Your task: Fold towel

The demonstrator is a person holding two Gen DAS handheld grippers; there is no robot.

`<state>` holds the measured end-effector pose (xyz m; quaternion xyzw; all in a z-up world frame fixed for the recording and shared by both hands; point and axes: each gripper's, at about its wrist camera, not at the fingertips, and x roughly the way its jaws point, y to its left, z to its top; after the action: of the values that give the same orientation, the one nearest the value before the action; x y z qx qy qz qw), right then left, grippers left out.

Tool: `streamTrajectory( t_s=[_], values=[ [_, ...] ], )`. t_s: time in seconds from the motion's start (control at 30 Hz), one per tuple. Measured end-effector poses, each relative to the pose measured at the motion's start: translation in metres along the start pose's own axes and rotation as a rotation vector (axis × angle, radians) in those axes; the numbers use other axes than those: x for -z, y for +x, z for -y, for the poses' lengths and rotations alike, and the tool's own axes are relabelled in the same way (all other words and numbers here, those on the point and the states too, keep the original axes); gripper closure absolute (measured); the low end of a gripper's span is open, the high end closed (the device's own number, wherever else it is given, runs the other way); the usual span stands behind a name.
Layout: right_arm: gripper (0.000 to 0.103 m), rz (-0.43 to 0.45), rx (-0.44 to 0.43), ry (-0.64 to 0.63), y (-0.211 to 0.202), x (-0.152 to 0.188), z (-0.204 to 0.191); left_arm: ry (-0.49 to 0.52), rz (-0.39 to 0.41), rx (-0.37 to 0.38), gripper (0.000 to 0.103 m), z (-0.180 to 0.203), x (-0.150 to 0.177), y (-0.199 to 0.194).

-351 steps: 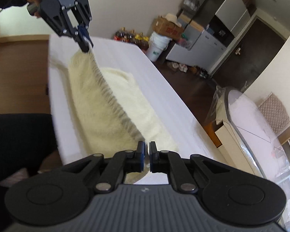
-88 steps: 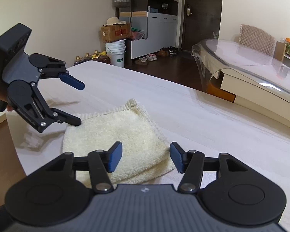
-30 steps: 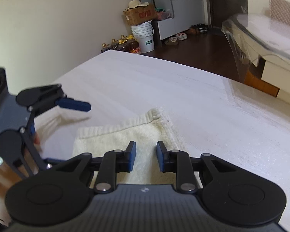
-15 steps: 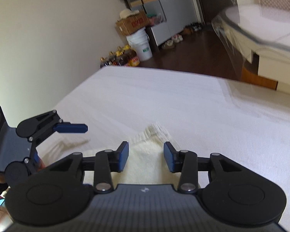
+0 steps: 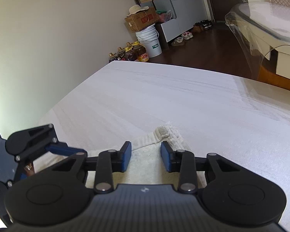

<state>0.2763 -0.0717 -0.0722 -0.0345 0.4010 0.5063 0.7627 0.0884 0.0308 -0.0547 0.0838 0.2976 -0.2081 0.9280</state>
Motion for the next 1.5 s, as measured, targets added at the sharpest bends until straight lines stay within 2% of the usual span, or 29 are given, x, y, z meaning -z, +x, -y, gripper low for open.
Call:
streamTrajectory(
  t_s=[0.07, 0.13, 0.3, 0.4, 0.47, 0.57, 0.7, 0.87, 0.97, 1.07, 1.3, 1.4, 1.5],
  values=[
    [0.062, 0.003, -0.004, 0.012, -0.002, 0.000, 0.000, -0.006, 0.006, 0.000, 0.003, -0.001, 0.000, -0.002],
    [0.053, 0.035, -0.003, 0.034, -0.011, 0.001, 0.000, -0.009, 0.011, -0.003, 0.003, -0.003, 0.001, -0.004],
    [0.050, 0.122, 0.071, 0.032, -0.054, 0.020, -0.015, -0.021, 0.031, -0.064, 0.003, -0.016, 0.004, -0.016],
    [0.048, 0.188, 0.096, 0.029, -0.082, 0.047, -0.037, -0.044, 0.044, -0.116, 0.002, -0.029, 0.004, -0.022],
    [0.048, 0.198, 0.092, 0.006, -0.089, 0.059, -0.052, -0.073, 0.047, -0.155, 0.002, -0.040, 0.007, -0.025],
    [0.048, 0.190, 0.010, -0.014, -0.089, 0.083, -0.080, -0.105, 0.039, -0.189, 0.002, -0.051, 0.006, -0.025],
    [0.047, 0.147, -0.121, 0.044, -0.073, 0.104, -0.095, -0.120, 0.020, -0.216, 0.002, -0.061, 0.003, -0.020],
    [0.044, 0.112, -0.151, 0.086, -0.065, 0.114, -0.091, -0.162, 0.026, -0.255, 0.002, -0.075, 0.002, -0.013],
    [0.042, 0.111, -0.112, 0.116, -0.065, 0.120, -0.089, -0.155, -0.005, -0.268, 0.002, -0.079, 0.002, -0.004],
    [0.043, 0.125, -0.104, 0.144, -0.071, 0.123, -0.083, -0.141, -0.022, -0.251, 0.002, -0.078, 0.004, -0.002],
    [0.042, 0.135, -0.043, 0.152, -0.085, 0.120, -0.059, -0.105, -0.029, -0.242, 0.002, -0.054, 0.014, -0.011],
    [0.036, 0.145, -0.010, 0.167, -0.092, 0.121, -0.047, -0.115, -0.026, -0.216, 0.002, -0.038, 0.019, -0.015],
    [0.035, 0.157, 0.029, 0.182, -0.099, 0.123, -0.039, -0.103, -0.024, -0.209, 0.002, -0.025, 0.022, -0.018]
  ],
)
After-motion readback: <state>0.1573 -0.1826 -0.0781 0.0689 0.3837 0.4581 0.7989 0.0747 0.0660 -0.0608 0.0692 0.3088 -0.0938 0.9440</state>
